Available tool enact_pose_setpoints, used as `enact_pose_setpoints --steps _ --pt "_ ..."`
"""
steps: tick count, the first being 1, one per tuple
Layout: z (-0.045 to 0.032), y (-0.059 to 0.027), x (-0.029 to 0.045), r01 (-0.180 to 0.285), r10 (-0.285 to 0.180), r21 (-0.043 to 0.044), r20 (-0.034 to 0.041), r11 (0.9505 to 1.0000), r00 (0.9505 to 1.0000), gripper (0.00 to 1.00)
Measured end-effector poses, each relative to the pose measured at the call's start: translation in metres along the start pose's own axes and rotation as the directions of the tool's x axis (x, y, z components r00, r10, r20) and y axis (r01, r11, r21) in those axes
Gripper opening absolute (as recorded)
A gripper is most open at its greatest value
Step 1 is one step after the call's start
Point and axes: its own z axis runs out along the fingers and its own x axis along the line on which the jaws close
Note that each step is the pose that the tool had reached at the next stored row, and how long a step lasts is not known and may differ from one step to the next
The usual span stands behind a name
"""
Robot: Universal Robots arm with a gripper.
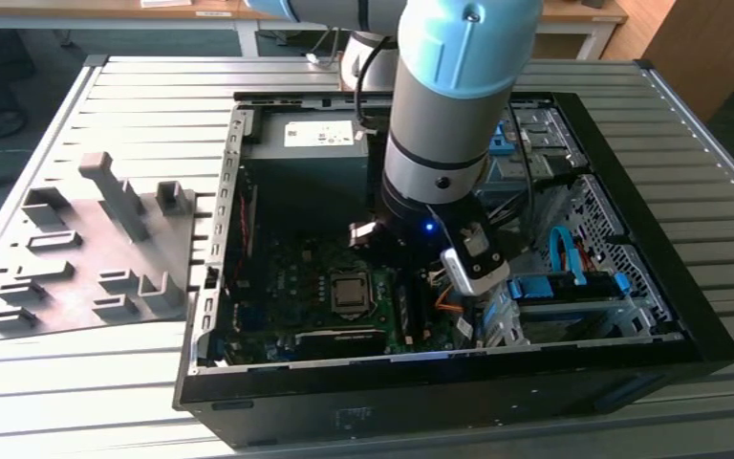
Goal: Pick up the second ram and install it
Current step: 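Insert the second ram into the second slot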
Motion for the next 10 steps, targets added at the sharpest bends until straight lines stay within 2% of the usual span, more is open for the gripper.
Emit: enact_pose_setpoints --steps 5,10 --pt "0.0012 0.0133 0.0005 0.000 0.000 0.0022 -0.0003 1.0000 1.0000 0.14" --pt "0.0015 0.0113 0.0004 0.000 0.000 0.0060 0.0001 1.0000 1.0000 0.14"
